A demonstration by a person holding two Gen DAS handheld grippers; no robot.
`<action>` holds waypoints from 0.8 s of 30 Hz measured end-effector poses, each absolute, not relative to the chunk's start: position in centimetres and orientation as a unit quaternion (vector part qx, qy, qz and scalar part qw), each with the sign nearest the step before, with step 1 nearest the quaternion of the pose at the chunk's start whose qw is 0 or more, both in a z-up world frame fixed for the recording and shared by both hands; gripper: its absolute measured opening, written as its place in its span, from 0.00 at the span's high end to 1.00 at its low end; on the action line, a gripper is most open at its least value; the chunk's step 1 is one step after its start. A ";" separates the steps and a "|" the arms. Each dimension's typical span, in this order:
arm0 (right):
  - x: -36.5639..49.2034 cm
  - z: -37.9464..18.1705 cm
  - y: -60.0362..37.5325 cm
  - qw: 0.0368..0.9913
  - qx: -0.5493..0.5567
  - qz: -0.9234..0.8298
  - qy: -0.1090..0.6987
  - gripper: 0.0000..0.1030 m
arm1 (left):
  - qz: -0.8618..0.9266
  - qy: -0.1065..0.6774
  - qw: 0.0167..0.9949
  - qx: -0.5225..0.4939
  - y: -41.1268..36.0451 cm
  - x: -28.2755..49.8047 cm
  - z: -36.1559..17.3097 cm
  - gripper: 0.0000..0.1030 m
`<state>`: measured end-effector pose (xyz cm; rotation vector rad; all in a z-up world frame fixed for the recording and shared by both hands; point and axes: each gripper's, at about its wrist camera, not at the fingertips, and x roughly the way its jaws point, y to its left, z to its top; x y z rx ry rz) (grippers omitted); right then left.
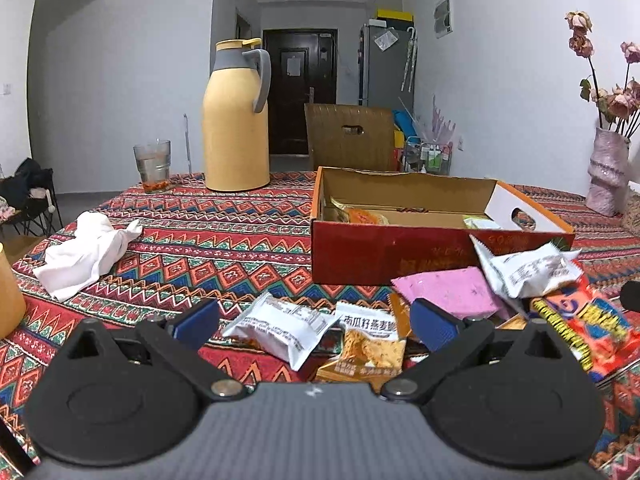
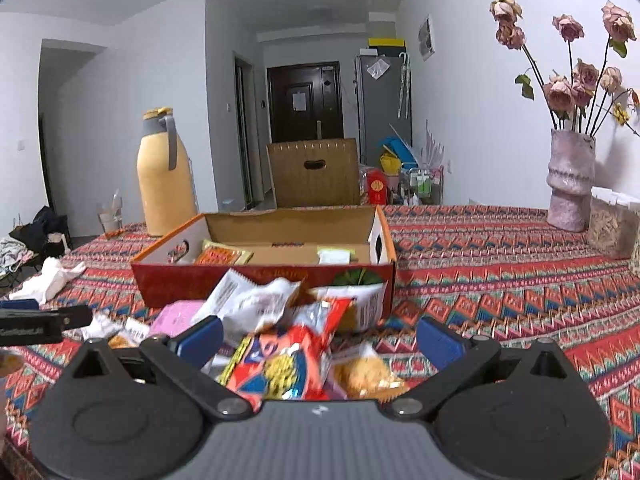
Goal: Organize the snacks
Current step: 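Move the right tool back to the pile toward the red-blue chip bag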
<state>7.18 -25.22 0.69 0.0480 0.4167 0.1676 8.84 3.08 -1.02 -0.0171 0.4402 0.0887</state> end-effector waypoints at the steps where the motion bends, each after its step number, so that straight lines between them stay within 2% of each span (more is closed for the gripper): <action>1: 7.1 0.5 -25.2 0.974 0.023 0.083 0.209 0.00 | 0.045 0.215 0.976 -0.008 3.1 8.8 -1.2 0.00; 24: 7.2 0.3 -22.2 0.971 -0.010 0.070 0.226 0.00 | 0.042 0.197 0.979 -0.038 4.1 8.0 -1.5 0.00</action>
